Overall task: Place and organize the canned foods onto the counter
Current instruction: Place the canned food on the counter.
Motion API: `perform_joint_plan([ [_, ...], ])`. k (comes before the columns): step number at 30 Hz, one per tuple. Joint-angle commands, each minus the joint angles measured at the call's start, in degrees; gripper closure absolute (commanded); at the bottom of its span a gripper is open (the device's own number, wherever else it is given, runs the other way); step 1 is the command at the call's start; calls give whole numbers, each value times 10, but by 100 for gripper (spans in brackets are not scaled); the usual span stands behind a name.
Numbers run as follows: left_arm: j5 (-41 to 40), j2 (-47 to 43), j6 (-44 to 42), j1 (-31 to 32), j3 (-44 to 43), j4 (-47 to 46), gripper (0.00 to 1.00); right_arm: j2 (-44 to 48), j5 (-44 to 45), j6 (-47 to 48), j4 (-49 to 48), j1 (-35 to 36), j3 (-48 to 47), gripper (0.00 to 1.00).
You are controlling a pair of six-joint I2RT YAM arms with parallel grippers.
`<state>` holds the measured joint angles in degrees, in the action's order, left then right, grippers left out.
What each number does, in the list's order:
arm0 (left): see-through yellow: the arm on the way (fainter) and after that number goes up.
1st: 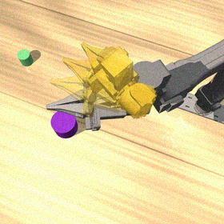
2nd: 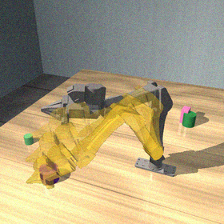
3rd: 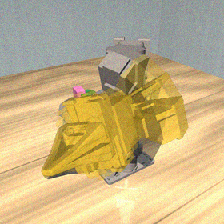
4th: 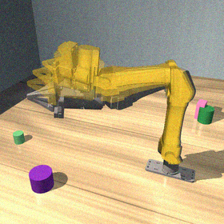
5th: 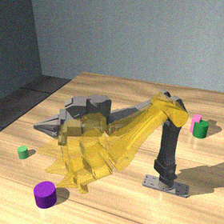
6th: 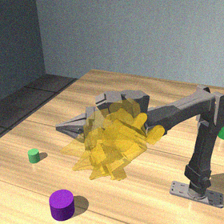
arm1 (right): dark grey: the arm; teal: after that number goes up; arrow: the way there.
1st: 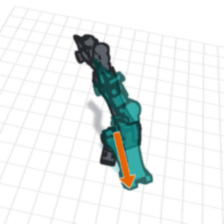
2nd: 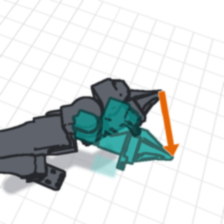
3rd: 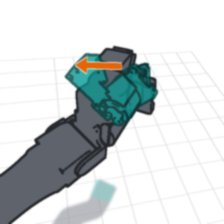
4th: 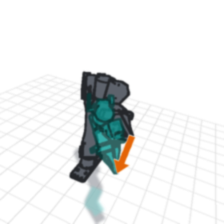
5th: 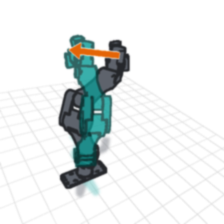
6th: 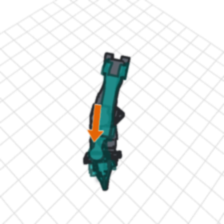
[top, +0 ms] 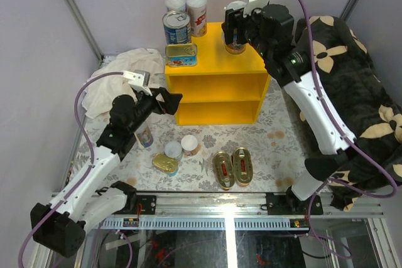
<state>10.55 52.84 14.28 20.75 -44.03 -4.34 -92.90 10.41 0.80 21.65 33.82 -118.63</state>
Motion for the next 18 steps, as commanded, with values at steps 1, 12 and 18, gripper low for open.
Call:
perform_joint_plan([
  [1, -155, 3, -31, 72, 41, -156, 4, -33, -76, -53, -58, -45, -58, 100],
  [12, -413, 175, -75, 193, 36, -302, 6, -73, -116, -77, -61, -55, -68, 100],
  [18, -426, 149, -97, 193, 78, -370, 6, -70, -127, -87, -72, -55, -44, 100],
])
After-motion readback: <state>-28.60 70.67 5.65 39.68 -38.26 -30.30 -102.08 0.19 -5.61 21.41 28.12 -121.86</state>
